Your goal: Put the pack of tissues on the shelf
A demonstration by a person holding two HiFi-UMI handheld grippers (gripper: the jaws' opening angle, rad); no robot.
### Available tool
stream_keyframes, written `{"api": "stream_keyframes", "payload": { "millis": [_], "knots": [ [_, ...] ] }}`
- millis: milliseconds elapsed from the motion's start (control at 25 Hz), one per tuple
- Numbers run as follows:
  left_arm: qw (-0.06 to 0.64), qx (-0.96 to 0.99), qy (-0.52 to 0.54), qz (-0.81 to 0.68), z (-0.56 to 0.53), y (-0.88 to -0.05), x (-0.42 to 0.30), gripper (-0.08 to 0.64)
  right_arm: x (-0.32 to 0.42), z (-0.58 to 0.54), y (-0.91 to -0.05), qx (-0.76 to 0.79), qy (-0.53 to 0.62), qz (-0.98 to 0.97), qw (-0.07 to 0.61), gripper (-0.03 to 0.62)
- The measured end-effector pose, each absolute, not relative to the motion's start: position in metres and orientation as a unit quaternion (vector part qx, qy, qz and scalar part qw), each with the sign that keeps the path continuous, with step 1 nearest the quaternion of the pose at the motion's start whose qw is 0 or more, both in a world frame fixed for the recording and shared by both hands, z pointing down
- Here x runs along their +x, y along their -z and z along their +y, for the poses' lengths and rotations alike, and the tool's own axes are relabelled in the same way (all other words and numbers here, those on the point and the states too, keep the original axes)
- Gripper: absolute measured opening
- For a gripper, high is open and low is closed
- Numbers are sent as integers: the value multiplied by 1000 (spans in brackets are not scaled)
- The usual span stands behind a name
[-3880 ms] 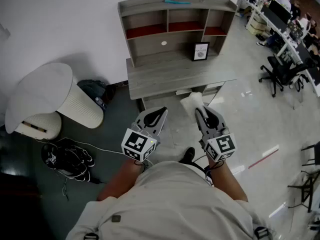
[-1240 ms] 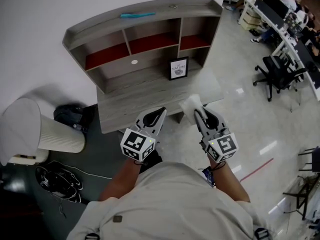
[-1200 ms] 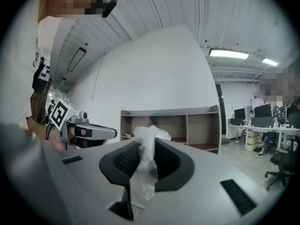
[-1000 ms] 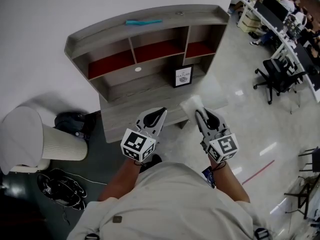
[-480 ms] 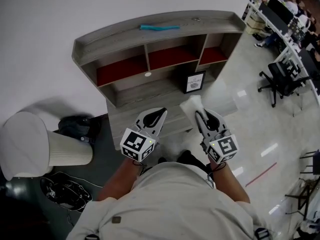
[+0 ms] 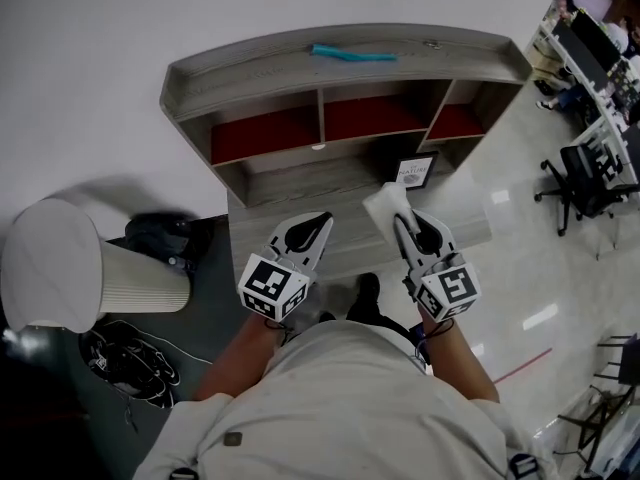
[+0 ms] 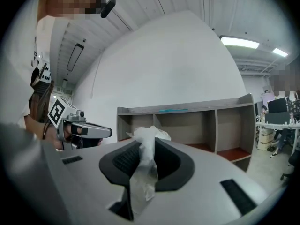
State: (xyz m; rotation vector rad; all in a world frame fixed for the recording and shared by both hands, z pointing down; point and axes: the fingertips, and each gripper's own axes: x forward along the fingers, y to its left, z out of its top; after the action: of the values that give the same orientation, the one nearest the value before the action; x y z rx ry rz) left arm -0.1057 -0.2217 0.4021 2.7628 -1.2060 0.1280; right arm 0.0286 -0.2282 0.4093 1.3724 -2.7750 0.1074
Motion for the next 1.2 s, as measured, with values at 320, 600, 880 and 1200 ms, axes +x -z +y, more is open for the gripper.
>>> {"api": "stream_keyframes", "payload": {
  "millis": [320, 600, 880, 1200],
  "knots": [
    [73, 900, -37, -429, -266, -411, -106, 15, 27, -284, -417, 411, -37, -910, 36, 87],
    [80, 888, -33, -451, -314, -417, -96, 15, 36, -341, -423, 390, -40, -919, 45, 87],
    [80, 878, -34, -470, -357, -421, -82, 15, 42, -390, -428, 365, -37, -929, 50, 87],
    [80, 864, -37, -496, -402, -428, -74, 15, 41, -442, -436, 335, -34, -940, 60, 88]
  ]
}}
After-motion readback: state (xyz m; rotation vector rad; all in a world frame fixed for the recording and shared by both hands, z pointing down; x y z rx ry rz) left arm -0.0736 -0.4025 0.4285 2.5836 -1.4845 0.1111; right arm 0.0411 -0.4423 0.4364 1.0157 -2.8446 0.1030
